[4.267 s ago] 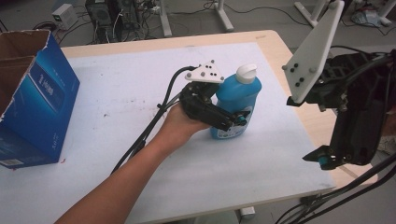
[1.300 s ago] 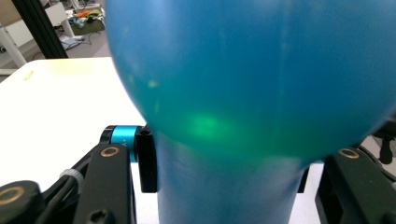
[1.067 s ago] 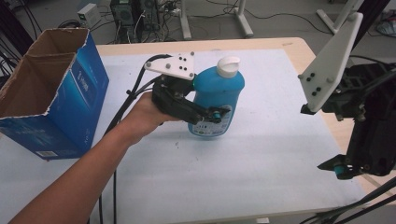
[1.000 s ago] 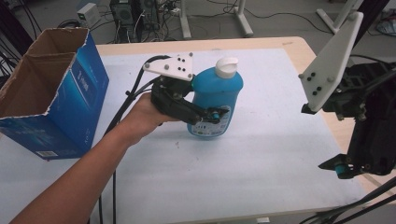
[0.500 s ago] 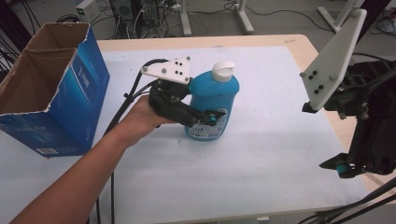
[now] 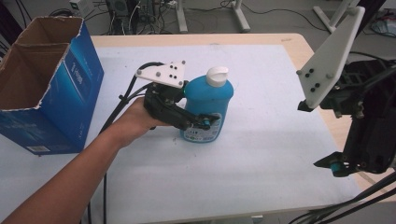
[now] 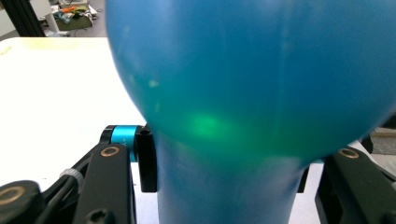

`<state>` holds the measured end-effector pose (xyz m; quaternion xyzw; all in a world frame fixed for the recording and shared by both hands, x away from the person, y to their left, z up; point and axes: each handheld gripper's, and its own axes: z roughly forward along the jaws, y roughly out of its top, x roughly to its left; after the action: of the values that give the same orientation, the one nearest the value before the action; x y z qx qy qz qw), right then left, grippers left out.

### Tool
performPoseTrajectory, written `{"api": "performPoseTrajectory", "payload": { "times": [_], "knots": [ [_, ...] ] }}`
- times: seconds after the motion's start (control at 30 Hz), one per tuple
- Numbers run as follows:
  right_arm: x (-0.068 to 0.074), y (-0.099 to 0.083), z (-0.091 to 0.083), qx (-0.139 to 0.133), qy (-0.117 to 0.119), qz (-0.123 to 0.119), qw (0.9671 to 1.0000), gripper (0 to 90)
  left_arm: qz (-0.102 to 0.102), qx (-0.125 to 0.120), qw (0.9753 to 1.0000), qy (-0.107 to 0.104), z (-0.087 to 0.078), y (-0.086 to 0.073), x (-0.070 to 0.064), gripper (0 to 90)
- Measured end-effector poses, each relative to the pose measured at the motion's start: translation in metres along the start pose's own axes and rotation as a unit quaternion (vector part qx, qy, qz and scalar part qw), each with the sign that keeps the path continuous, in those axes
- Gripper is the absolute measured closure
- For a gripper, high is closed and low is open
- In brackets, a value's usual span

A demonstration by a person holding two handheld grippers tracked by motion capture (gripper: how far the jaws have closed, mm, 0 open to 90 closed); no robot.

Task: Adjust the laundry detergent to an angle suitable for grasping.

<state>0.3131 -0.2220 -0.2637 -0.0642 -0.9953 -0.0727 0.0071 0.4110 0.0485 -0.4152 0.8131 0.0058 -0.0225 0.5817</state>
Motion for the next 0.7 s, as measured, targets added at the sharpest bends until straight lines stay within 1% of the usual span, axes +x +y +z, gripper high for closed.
{"api": "performPoseTrajectory", "payload": {
  "times": [0.03,0.1,0.27,0.37,0.43,0.47,0.5,0.57,0.6,0.63,0.67,0.7],
  "knots": [
    [-0.0003,-0.0001,0.0003,-0.001,0.000,0.001,1.0000,2.0,0.001,0.001,1.0000,-0.001,-0.0013,-0.0011,0.0009,44.8],
    [-0.0007,0.0005,0.0012,-0.002,0.000,0.001,1.0000,2.0,-0.005,0.000,1.0000,-0.002,-0.0025,-0.0020,0.0018,44.5],
    [-0.0006,0.0023,0.0016,0.001,0.002,0.000,1.0000,2.0,-0.001,-0.002,1.0000,-0.006,-0.0034,-0.0032,0.0015,44.0],
    [-0.0005,0.0030,0.0022,0.001,0.001,0.000,1.0000,2.0,-0.005,-0.003,1.0000,-0.008,-0.0039,-0.0038,0.0006,43.4],
    [-0.0003,0.0033,0.0023,0.002,0.002,0.000,1.0000,2.0,-0.004,-0.003,1.0000,-0.008,-0.0040,-0.0039,0.0005,43.2],
    [0.0000,0.0034,0.0023,0.004,0.002,0.002,1.0000,2.0,-0.007,-0.003,0.9999,-0.010,-0.0042,-0.0041,0.0003,42.8],
    [-0.0005,0.0037,0.0031,0.003,0.002,-0.003,1.0000,2.0,-0.017,-0.006,0.9998,-0.012,-0.0042,-0.0042,0.0003,41.8],
    [-0.0008,0.0039,0.0039,0.002,0.001,-0.005,1.0000,2.0,-0.029,-0.009,0.9994,-0.014,-0.0032,-0.0038,0.0001,40.0],
    [-0.0008,0.0039,0.0039,0.002,0.001,-0.005,1.0000,2.0,-0.029,-0.009,0.9994,-0.014,-0.0032,-0.0038,0.0001,37.9],
    [-0.0001,0.0040,0.0041,0.004,0.002,-0.002,1.0000,2.0,-0.031,-0.006,0.9994,-0.014,-0.0022,-0.0036,-0.0007,37.9],
    [0.0001,0.0042,0.0044,0.006,0.002,-0.003,1.0000,2.0,-0.027,-0.001,0.9996,-0.013,-0.0013,-0.0034,-0.0013,37.3],
    [0.0005,0.0044,0.0051,0.005,0.002,-0.003,1.0000,2.0,-0.032,0.000,0.9994,-0.015,0.0000,-0.0033,-0.0014,35.0]
  ]
}}
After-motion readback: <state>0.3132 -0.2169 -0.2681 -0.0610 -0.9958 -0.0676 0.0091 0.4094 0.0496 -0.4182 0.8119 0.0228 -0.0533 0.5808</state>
